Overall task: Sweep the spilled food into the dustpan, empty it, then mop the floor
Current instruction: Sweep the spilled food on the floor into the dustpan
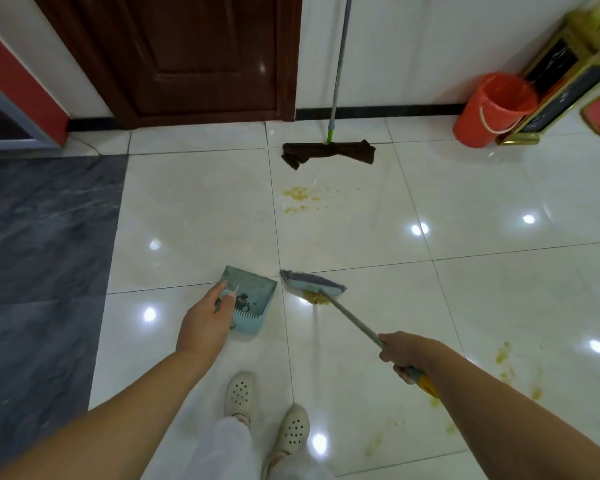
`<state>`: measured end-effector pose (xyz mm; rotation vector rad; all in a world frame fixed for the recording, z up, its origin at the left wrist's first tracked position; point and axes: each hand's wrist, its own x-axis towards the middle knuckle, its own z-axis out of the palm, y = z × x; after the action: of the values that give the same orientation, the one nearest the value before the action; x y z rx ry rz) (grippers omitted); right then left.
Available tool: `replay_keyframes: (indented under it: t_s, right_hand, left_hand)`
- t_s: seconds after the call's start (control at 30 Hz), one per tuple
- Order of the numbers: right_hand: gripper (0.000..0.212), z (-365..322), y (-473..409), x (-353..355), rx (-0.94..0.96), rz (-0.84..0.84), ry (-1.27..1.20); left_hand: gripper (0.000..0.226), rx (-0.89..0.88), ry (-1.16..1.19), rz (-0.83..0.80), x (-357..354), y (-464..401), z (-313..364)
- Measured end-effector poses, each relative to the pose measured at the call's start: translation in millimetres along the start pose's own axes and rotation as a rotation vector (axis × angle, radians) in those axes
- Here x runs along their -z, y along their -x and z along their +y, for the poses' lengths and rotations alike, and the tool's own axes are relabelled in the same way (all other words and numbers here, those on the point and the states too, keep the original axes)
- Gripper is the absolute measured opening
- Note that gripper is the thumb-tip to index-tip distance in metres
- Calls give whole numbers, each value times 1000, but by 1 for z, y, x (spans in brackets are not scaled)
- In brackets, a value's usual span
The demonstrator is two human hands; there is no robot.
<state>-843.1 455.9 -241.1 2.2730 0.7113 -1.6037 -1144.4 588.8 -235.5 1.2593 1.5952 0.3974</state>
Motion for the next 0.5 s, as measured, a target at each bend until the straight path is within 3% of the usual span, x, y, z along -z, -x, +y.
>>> replay_keyframes:
  t_s: [0.1, 0.4, 0.5]
  right_hand:
    - [17, 22, 7, 4, -3, -11, -35]
    - [14, 61, 11, 21, -134, -31, -552]
    - [4, 52, 7, 14, -140, -67, -732]
  left_hand:
    - [37, -19, -9, -15, -7, 13, -2]
    - [21, -45, -11, -99, -9, 36, -5]
    - [21, -46, -24, -125, -5, 37, -9]
